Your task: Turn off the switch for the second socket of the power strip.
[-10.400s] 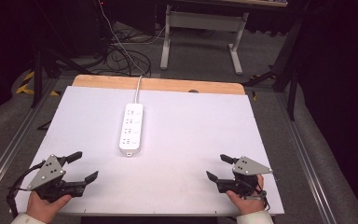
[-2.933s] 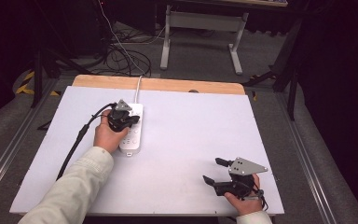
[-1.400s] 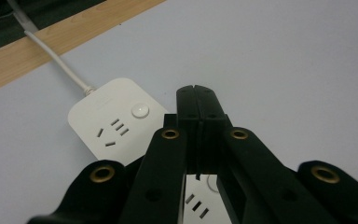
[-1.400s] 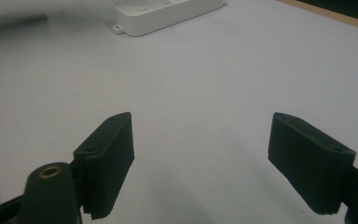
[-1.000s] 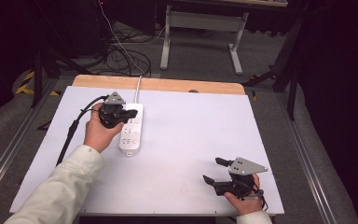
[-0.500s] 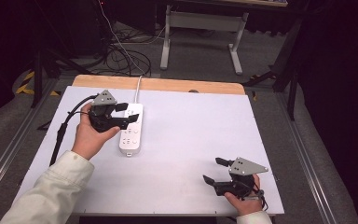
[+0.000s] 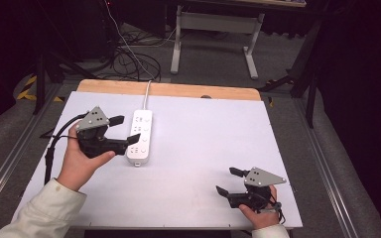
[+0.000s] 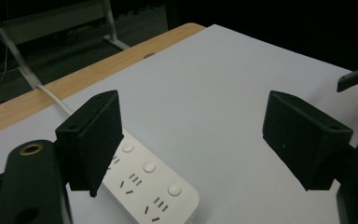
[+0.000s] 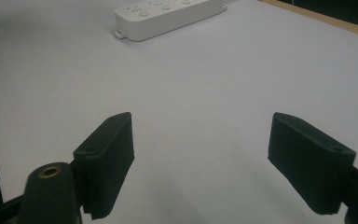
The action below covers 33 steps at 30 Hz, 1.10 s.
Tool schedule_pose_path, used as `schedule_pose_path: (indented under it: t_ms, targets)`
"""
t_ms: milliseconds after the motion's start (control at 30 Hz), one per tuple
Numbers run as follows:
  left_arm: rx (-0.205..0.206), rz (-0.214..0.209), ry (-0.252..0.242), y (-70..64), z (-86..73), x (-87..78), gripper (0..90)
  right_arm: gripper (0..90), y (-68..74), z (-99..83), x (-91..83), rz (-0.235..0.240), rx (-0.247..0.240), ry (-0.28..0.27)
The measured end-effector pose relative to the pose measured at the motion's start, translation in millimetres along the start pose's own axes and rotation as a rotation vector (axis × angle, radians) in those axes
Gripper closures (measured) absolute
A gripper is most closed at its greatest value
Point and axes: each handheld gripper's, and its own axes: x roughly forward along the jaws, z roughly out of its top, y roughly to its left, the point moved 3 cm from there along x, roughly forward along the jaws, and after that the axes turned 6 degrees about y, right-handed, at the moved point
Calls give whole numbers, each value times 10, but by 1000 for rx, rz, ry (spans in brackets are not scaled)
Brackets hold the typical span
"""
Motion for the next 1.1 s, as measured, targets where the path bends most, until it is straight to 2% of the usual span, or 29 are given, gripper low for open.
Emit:
schedule_pose_path:
  t_ms: [100, 200, 367, 400, 500, 567, 633, 733, 900, 967, 1100]
  targets:
    - [-9, -7, -2, -49, -89, -77, 185, 228, -2, 0, -1, 1, 2, -2]
    - [9, 9, 16, -78, -196, -129, 165, 227, -3, 0, -2, 2, 4, -3]
    - [-6, -20, 19, -110, -365, -215, 155, 227, -1, 1, -2, 3, 8, -4]
    - [-6, -16, 16, -115, -402, -230, 152, 227, 0, 2, -2, 3, 8, -5]
    - [24, -9, 8, -120, -531, -270, 138, 226, 5, 5, -4, 5, 9, -9]
    - [28, 0, 7, -113, -630, -297, 138, 225, 7, 5, -5, 5, 8, -9]
    - [7, -4, 5, -104, -723, -323, 138, 225, 4, 3, -3, 5, 10, -10]
    - [-4, -6, 4, -100, -836, -358, 138, 222, 3, 3, 0, 5, 11, -7]
    - [5, -14, -5, -113, -986, -387, 134, 220, 5, 5, -2, 5, 12, -9]
    - [7, -37, -17, -114, -1062, -390, 128, 220, 5, 5, -7, 6, 12, -11]
    - [-23, -29, -8, -70, -1212, -395, 126, 217, 3, 2, -9, 7, 10, -13]
